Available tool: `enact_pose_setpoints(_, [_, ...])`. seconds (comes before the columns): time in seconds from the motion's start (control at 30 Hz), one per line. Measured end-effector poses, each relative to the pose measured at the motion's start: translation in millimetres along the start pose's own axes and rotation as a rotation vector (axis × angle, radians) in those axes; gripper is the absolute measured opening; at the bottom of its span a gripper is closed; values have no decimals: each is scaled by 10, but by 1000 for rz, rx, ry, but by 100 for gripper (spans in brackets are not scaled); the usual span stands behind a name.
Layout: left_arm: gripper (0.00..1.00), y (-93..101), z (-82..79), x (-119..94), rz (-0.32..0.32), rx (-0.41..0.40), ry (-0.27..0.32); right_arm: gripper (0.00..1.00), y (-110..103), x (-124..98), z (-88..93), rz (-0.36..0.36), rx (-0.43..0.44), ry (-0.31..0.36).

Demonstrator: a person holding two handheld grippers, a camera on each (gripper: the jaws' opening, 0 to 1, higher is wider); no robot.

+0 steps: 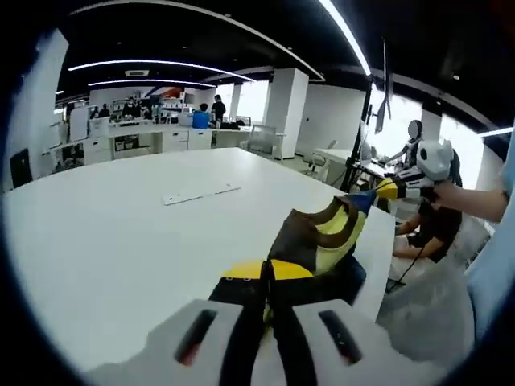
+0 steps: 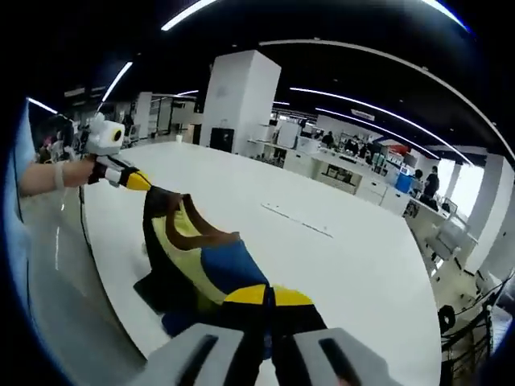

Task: Fold the garment on the visible template until the final outline fits inside the template.

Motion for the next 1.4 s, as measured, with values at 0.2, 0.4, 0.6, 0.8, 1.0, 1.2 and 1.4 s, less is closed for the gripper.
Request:
enact_pose_setpoints(0.2, [0,14,-405,-101,15,-2,58,0,75,-126,-339,25,25,117])
enact_pose_setpoints(0.4, [0,39,-865,-236,21,26,142,0,123,-312,-846,34,-2,252])
enact_pose_setpoints(0.6, [0,35,-1229,-394,16,60,210,0,116,-505,-1262,38,-52,338])
enact_pose_setpoints(0.8, [0,0,-1427,-513,32,44,265,0,84,-594,-1546,41,-94,392])
enact_pose_setpoints(1.0, [0,-108,-1586,-633,18,33,325,0,23,-657,-1793,33,-142,452])
enact_pose_setpoints(1.2, [0,-216,-1510,-540,8,21,315,0,132,-452,-1711,4,-115,439])
enact_pose_setpoints(1.4, [0,-365,-1342,-256,-5,13,248,0,278,-124,-1499,-2,-74,356])
Point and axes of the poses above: the point that each gripper's makers call its tool centre point, and the gripper's own axes: x roughly forward along the fingers, y roughly to its right, z roughly out of its underside, the point moved 5 cm from there along -x, roughly backward along the fingers, and after that the axes turned 9 degrees about -z, right-handed, at the moved point
